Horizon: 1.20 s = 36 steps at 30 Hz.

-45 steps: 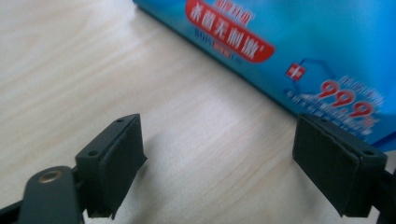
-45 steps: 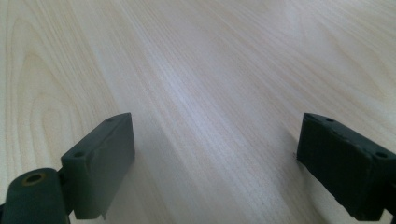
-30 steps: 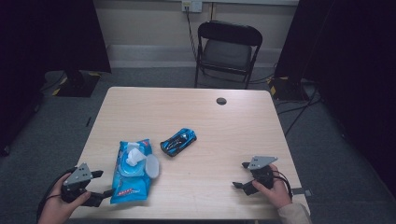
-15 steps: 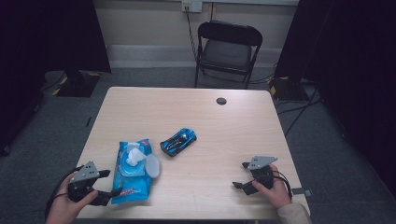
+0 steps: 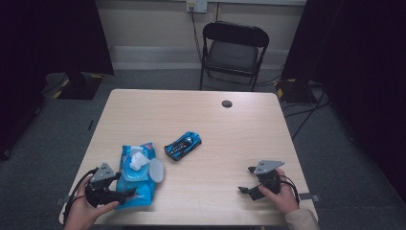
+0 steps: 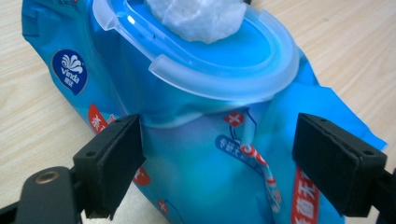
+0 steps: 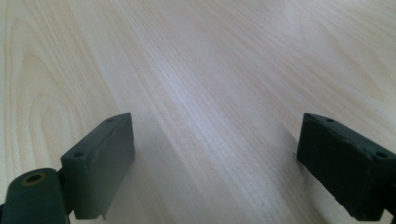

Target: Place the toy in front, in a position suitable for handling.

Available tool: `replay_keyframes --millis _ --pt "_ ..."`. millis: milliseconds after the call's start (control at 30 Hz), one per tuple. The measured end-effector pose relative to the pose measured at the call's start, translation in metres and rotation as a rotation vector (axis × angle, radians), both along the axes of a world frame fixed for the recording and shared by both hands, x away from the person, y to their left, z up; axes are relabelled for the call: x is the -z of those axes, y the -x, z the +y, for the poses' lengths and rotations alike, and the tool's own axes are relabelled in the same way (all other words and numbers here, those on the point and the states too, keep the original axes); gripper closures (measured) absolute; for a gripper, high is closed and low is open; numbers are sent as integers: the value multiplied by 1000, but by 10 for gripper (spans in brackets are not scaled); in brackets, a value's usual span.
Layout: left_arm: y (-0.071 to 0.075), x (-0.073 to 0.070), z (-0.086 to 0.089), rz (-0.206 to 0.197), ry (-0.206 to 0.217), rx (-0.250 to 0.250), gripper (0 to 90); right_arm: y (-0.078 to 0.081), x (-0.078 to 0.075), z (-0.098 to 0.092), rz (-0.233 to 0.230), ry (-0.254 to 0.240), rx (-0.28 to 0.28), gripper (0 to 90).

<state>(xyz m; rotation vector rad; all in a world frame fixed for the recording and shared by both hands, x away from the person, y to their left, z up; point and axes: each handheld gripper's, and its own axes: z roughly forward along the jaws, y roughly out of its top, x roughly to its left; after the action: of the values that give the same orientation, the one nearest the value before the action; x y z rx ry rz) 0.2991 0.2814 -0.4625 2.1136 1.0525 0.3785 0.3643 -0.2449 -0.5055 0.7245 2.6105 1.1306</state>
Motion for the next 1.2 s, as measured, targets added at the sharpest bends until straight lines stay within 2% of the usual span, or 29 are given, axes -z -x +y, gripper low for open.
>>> replay_keyframes --millis 100,267,367,433,567,800,1000,1200 --pt "-2 1 -4 0 -7 0 151 0 0 0 0 0 0 104" --pt "-4 3 -10 3 -15 -34 110 0 0 0 0 0 0 104" --pt "-5 4 -12 8 -20 -42 143 0 0 0 0 0 0 104" --pt "-6 4 -13 3 -48 -45 160 0 0 0 0 0 0 104" --pt "-9 3 -13 16 -48 -91 232 0 0 0 0 0 0 104" --pt "-14 2 -17 19 -74 -115 257 0 0 0 0 0 0 104" --pt "-22 0 -23 -5 -106 -135 314 0 0 0 0 0 0 104" --pt "-30 0 -22 -3 -98 -144 335 0 0 0 0 -1 0 104"
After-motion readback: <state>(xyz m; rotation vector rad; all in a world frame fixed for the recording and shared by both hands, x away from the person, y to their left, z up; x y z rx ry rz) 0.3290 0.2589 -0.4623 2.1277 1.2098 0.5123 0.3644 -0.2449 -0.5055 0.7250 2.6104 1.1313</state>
